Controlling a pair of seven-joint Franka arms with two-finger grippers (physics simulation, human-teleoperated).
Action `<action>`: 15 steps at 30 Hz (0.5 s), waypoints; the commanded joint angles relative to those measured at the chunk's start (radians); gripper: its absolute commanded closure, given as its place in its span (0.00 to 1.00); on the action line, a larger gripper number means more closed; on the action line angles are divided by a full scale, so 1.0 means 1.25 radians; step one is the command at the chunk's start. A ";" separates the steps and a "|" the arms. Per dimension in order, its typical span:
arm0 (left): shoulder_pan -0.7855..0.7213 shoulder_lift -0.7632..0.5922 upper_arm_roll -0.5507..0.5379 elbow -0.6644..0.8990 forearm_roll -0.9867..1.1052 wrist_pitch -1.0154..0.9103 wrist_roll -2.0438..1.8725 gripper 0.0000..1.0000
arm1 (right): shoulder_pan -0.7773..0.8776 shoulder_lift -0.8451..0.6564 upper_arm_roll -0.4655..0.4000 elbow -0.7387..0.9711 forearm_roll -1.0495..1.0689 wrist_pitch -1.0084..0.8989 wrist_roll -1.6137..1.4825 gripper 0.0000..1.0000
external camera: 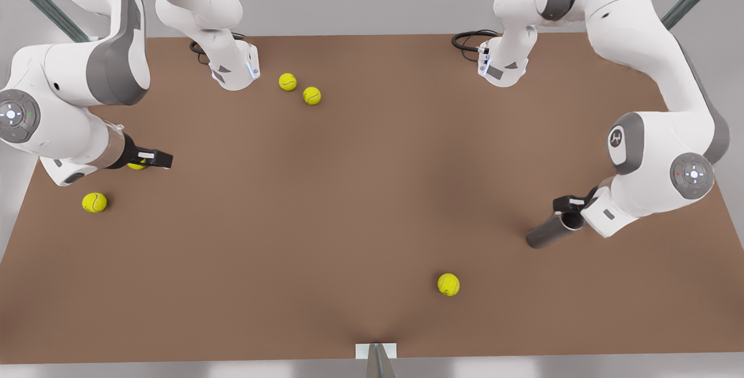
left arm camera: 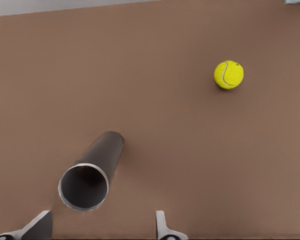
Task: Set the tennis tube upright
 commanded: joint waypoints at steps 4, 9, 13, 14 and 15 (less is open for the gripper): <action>-0.028 -0.001 -0.008 0.034 0.060 -0.025 0.000 0.00 | 0.001 0.000 0.000 0.000 -0.001 0.000 0.000 0.00; -0.026 -0.120 -0.037 -0.055 0.080 -0.030 -0.001 0.00 | -0.005 0.000 0.000 0.000 -0.001 0.000 0.000 0.00; -0.018 -0.128 -0.042 -0.112 0.078 0.008 -0.001 0.00 | -0.020 0.001 0.002 0.000 0.008 0.000 -0.018 0.00; -0.018 -0.128 -0.042 -0.112 0.078 0.008 0.000 0.00 | -0.020 0.001 0.004 0.001 0.008 0.000 -0.034 0.00; -0.017 -0.128 -0.042 -0.112 0.078 0.008 0.000 0.00 | -0.019 0.001 0.004 0.001 0.009 0.000 -0.050 0.00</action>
